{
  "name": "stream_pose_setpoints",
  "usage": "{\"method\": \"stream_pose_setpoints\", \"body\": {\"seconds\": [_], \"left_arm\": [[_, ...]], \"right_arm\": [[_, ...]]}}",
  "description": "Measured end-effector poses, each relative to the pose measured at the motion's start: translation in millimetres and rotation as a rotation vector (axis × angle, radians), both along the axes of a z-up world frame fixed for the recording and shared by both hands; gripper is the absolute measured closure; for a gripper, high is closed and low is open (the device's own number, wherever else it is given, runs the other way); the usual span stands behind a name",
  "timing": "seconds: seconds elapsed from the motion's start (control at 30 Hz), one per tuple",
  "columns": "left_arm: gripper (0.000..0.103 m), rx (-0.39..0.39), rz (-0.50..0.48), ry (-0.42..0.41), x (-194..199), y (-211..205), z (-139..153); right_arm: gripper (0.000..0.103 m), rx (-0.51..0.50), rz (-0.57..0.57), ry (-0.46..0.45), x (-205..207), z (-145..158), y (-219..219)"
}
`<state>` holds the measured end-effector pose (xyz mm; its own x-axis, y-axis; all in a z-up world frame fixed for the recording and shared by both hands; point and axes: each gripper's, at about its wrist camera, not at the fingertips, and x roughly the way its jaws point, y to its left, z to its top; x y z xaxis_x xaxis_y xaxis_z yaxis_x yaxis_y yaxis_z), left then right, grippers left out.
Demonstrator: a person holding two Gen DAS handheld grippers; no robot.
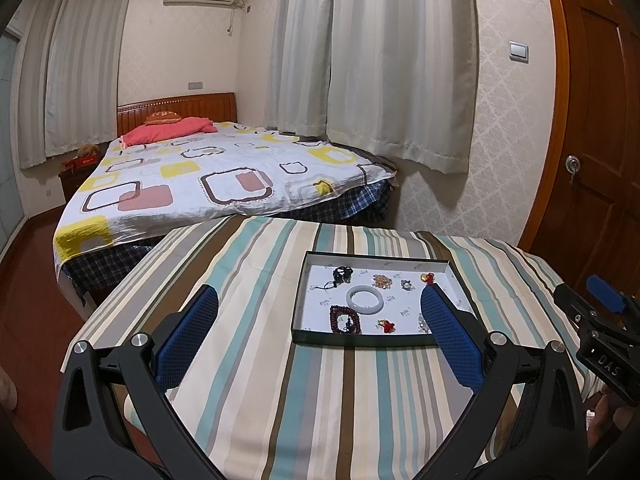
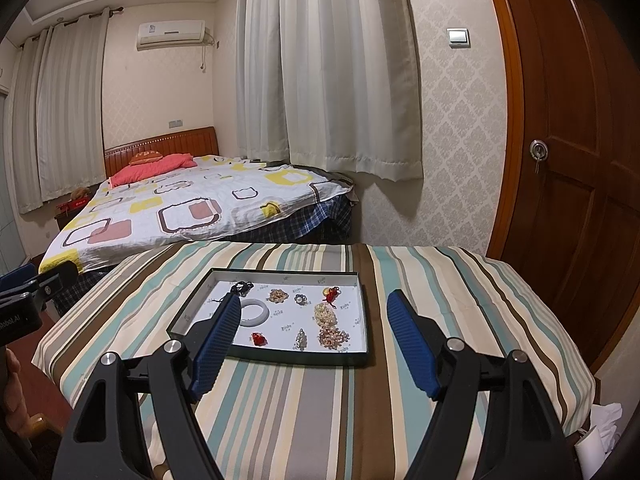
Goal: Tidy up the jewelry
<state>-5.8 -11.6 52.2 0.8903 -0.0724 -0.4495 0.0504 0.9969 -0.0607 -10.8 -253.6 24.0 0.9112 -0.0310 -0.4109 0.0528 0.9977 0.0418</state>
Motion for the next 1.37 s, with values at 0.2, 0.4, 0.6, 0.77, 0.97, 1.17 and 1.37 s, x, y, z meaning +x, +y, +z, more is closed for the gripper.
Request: {"method": "stream_pose_setpoints", "body": {"seconds": [0.2, 0.4, 0.6, 0.77, 0.97, 1.17, 1.37], "left_arm": [[0.004, 0.005, 0.003, -0.002, -1.4, -1.1, -0.9], [0.004, 0.008, 0.018, -0.005, -0.4, -1.2, -0.6], [0.004, 0.036, 0.002, -0.001, 0.7, -6.3, -2.0], [0.004, 0.037, -0.009, 0.009, 3.6, -7.6, -3.8], [0.004, -0.003, -0.024, 0.042, 11.0, -5.2, -9.1], [0.004, 0.005, -0.017, 0.040, 16.9, -4.5, -14.9], [0.004, -0.017, -0.011, 0.104, 40.1, 2.4, -30.6]], "right_arm": [[0.030, 0.000, 0.002, 0.002, 1.0, -2.9, 0.7], [0.030, 0.001, 0.002, 0.005, 1.0, -3.6, 1.6], [0.030, 0.002, 0.005, 0.008, 1.8, -7.3, 1.5], [0.030, 0.003, 0.006, 0.012, 3.8, -12.4, 3.7], [0.030, 0.003, 0.009, 0.015, 4.3, -14.8, 5.0], [0.030, 0.007, 0.013, 0.026, 7.4, -19.6, 4.0], [0.030, 0.024, 0.009, 0.048, 19.6, -28.3, -4.6]]}}
